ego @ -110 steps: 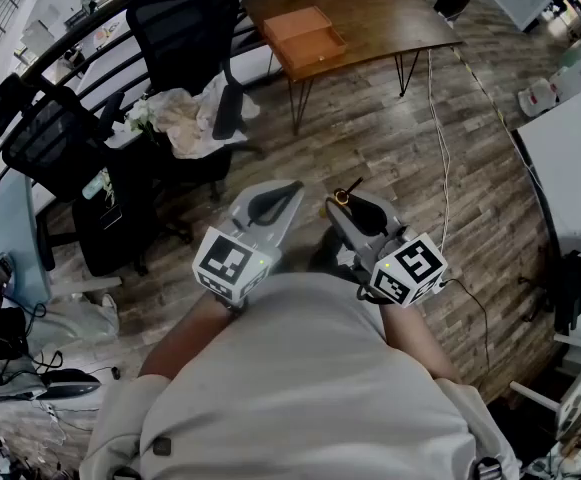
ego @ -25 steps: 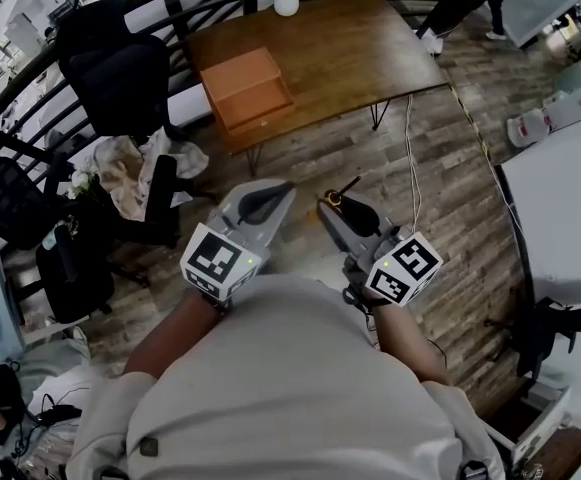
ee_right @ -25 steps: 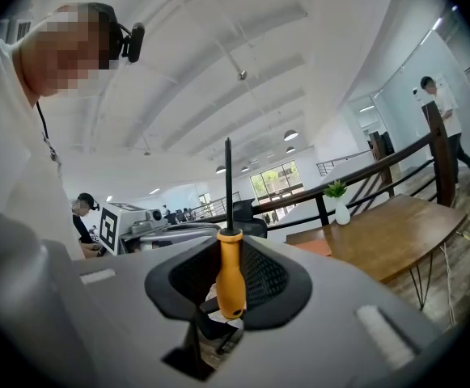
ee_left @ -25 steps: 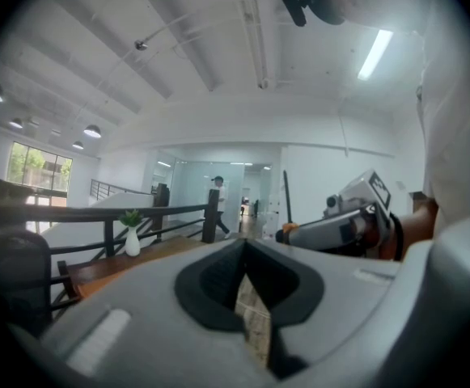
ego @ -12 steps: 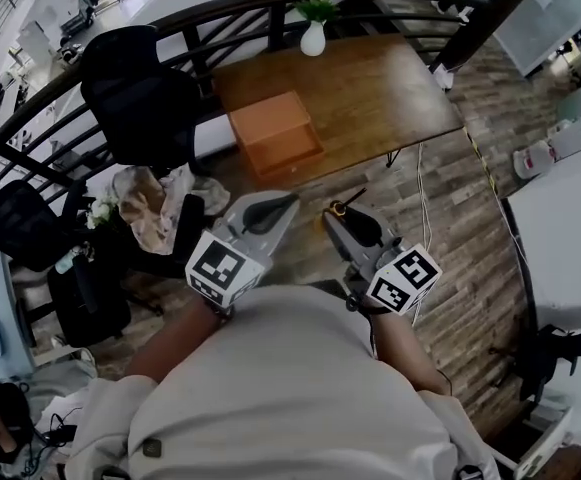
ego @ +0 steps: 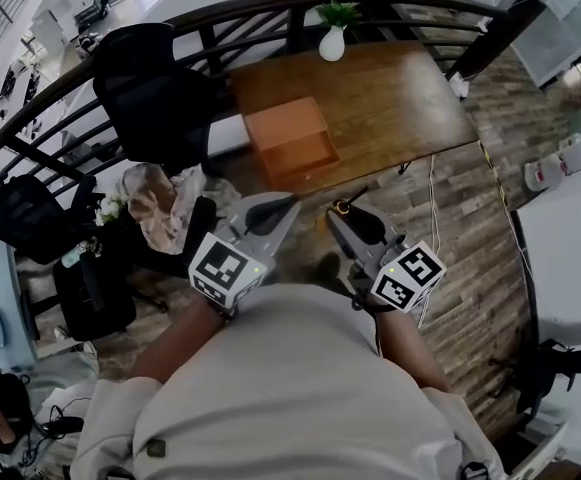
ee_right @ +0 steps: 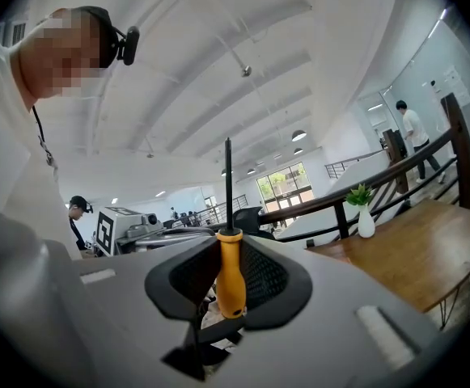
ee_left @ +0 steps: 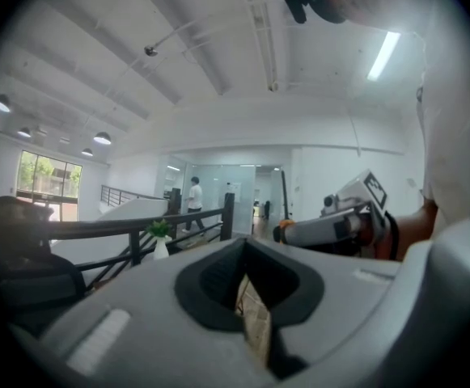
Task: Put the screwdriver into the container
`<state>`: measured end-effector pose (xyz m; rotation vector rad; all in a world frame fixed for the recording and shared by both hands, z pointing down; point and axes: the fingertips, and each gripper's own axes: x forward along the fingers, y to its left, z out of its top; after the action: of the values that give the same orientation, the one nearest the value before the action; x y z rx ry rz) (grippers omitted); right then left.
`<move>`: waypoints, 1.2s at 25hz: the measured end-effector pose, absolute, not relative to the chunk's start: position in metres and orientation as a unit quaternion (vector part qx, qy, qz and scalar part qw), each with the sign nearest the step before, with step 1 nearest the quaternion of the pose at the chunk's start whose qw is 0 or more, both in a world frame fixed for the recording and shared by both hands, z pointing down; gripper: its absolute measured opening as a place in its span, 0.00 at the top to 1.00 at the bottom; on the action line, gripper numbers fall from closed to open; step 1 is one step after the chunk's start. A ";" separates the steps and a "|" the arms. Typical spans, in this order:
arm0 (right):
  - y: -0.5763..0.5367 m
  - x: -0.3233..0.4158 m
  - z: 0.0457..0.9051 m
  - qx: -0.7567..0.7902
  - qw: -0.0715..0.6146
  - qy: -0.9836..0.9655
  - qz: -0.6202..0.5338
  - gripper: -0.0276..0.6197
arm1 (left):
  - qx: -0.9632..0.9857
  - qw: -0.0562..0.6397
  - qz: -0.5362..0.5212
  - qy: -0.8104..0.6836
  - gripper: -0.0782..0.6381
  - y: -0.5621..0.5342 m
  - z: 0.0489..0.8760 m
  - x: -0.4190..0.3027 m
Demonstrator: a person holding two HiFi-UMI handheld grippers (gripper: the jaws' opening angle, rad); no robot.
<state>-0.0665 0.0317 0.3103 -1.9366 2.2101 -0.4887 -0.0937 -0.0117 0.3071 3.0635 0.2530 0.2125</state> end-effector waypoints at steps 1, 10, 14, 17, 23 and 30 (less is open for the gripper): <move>0.030 -0.062 0.310 -0.646 0.082 0.741 -0.164 0.83 | 0.994 0.031 0.070 0.080 0.89 -0.012 0.308 -0.090; 0.027 -0.019 0.317 -0.630 0.092 0.751 -0.176 0.83 | 0.994 0.035 0.078 0.061 0.89 -0.015 0.320 -0.051; 0.029 0.012 0.317 -0.622 0.091 0.758 -0.174 0.83 | 0.995 0.035 0.077 0.052 0.89 -0.012 0.321 -0.020; 0.035 0.040 0.315 -0.615 0.087 0.764 -0.174 0.83 | 0.995 0.039 0.074 0.048 0.89 -0.002 0.318 0.012; 0.052 0.096 0.309 -0.601 0.077 0.778 -0.169 0.83 | 0.997 0.034 0.058 0.039 0.89 0.019 0.308 0.074; 0.072 0.140 0.311 -0.583 0.048 0.797 -0.154 0.83 | 0.997 0.041 0.061 0.012 0.89 0.039 0.319 0.121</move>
<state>0.1404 0.0720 0.3107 -1.7771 2.4290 -0.4693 0.1209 0.0387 0.3192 3.0529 0.0373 0.1877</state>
